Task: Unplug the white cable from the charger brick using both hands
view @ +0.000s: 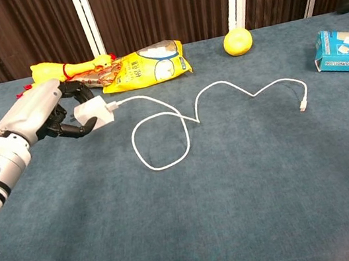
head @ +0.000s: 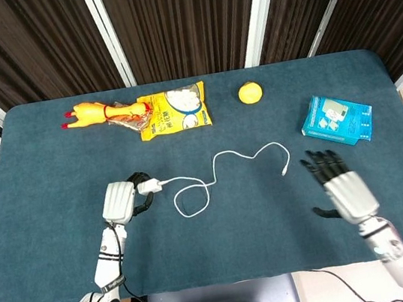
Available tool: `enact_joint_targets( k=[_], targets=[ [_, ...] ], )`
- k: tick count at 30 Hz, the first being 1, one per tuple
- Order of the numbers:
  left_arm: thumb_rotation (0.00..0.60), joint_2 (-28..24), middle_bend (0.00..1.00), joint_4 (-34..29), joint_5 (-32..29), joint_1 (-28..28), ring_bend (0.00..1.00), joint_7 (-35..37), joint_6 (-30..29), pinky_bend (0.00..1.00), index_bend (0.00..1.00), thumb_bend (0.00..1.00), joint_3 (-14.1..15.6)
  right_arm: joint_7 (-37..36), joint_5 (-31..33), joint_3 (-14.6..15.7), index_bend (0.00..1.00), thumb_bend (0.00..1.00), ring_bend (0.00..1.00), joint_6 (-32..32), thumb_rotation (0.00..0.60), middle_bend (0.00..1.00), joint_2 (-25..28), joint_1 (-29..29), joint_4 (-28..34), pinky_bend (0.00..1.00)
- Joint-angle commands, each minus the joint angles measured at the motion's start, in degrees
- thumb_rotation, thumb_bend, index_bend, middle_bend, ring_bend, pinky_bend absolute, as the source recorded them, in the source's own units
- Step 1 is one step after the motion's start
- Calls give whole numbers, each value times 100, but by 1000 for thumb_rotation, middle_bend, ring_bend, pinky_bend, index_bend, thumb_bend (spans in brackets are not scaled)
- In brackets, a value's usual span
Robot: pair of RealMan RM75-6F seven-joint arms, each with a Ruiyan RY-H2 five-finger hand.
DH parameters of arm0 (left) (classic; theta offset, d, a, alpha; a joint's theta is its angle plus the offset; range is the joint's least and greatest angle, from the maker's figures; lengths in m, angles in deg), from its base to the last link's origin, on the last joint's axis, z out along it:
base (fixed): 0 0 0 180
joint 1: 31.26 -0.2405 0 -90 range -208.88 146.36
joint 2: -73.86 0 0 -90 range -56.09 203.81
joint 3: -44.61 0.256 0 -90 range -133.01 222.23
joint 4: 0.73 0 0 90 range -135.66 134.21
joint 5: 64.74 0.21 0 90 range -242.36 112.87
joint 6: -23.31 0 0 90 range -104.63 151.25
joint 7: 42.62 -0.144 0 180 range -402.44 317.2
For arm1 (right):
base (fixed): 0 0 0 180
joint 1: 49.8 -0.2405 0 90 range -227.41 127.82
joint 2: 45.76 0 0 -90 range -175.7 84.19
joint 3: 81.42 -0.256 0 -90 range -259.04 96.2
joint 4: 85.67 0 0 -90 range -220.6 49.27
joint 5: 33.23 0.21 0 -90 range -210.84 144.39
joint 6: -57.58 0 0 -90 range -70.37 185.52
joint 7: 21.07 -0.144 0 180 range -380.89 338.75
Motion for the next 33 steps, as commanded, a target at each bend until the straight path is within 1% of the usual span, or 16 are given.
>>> enact_joint_targets(
  k=[1,3,5,7,9,13,16,18,21,24,27,33],
  targets=[
    [600,-299,824,-688,45,-196,1000,-374,-252,1000,775,585,54,-70,-50,-268,229,234,0,-324,600,0,-511,-481,-129,0],
    [600,-330,823,-810,14,-245,1000,-554,-301,1000,773,589,74,-70,82,-423,242,234,0,-463,600,0,-793,-688,-186,0],
    [600,-351,823,-914,-37,-283,1000,-616,-284,1000,773,594,93,-70,124,-507,259,234,0,-592,600,0,-1063,-885,-328,0],
    [600,-371,823,-998,-65,-315,1000,-667,-265,1000,774,598,126,-46,267,-619,292,234,0,-844,600,0,-1356,-1144,-457,0],
    [600,-363,823,-1017,-51,-332,1000,-681,-282,1000,774,598,146,8,401,-725,348,245,0,-1023,600,0,-1544,-1335,-513,0],
    [600,-333,820,-996,32,-365,1000,-689,-402,1000,772,602,165,485,926,-1076,369,297,0,-1246,600,0,-2040,-1691,-688,0],
    [600,-355,819,-1013,70,-374,1000,-723,-425,1000,772,602,177,592,1291,-1234,399,323,0,-1506,600,0,-2275,-1933,-721,0],
    [600,-370,820,-1036,70,-371,1000,-738,-412,1000,772,601,174,631,1445,-1291,434,363,0,-1629,600,0,-2374,-2061,-755,0],
    [600,-414,820,-1127,28,-374,1000,-726,-321,1000,772,601,184,628,1596,-1361,448,404,0,-1699,600,0,-2574,-2238,-915,0],
    [600,-453,820,-1222,40,-419,1000,-686,-329,1000,772,599,221,422,1697,-1357,467,431,0,-1704,600,0,-2760,-2309,-1079,0],
    [600,-449,821,-1243,39,-417,1000,-687,-317,1000,772,598,214,262,1716,-1364,487,438,0,-1709,600,0,-2928,-2420,-1296,0],
    [600,-415,821,-1244,69,-396,1000,-647,-299,1000,773,599,205,105,2018,-1514,518,437,0,-1911,600,0,-3185,-2691,-1482,0]
  ],
)
